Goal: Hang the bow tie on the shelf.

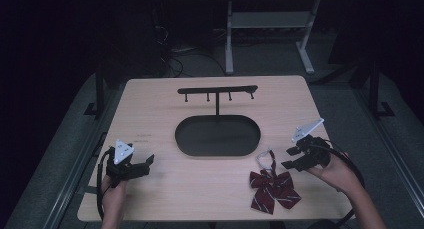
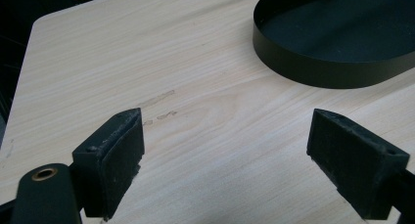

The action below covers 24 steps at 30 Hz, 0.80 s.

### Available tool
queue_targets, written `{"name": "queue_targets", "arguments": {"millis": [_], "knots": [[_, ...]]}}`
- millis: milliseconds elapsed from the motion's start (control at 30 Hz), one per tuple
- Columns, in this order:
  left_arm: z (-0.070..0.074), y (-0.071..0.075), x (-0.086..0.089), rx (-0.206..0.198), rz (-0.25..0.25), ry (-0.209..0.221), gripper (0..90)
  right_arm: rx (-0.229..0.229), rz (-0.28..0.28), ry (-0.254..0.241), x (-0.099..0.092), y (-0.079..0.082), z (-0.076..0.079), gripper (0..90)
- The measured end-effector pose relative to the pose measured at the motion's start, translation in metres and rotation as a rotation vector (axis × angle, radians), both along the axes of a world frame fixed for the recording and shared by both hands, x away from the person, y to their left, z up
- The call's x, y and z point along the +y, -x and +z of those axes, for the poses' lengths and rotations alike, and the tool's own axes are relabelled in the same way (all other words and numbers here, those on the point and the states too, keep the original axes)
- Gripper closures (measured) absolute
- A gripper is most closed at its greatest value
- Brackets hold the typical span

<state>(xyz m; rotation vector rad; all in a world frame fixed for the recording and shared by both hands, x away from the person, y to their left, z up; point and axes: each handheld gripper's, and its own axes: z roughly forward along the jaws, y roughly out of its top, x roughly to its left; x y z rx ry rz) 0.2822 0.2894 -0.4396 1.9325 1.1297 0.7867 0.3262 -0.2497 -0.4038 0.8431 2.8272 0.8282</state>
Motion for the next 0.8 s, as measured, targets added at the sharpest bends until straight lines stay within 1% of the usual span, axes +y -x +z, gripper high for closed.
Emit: {"name": "queue_targets", "arguments": {"millis": [100, 167, 200, 333, 467, 533, 600, 800], "knots": [[0.001, 0.0, 0.001, -0.005, -0.002, -0.003, 13.5, -0.005, 0.018, 0.02, 0.008, -0.006, 0.002, 44.1], [0.001, 0.0, 0.001, 0.001, 0.003, -0.003, 13.5, -0.01, 0.036, 0.031, 0.014, -0.01, 0.002, 44.8], [0.001, 0.0, 0.001, -0.002, 0.006, 0.002, 13.6, -0.019, 0.047, 0.036, 0.017, -0.013, 0.001, 45.4], [0.001, 0.001, 0.002, -0.005, 0.008, 0.006, 13.5, -0.009, 0.059, 0.066, 0.027, -0.023, -0.001, 46.7], [0.001, 0.0, 0.003, -0.002, 0.01, 0.004, 13.5, 0.013, 0.069, 0.074, 0.034, -0.032, -0.004, 47.7], [0.001, 0.0, 0.003, 0.0, 0.006, -0.001, 13.5, 0.007, 0.078, 0.066, 0.037, -0.036, -0.004, 48.8], [0.001, 0.0, 0.003, -0.001, 0.006, 0.001, 13.5, 0.012, 0.081, 0.068, 0.039, -0.039, -0.005, 48.8], [0.001, 0.0, 0.002, -0.006, 0.004, 0.004, 13.5, 0.032, 0.094, 0.107, 0.05, -0.051, -0.006, 49.6]]}}
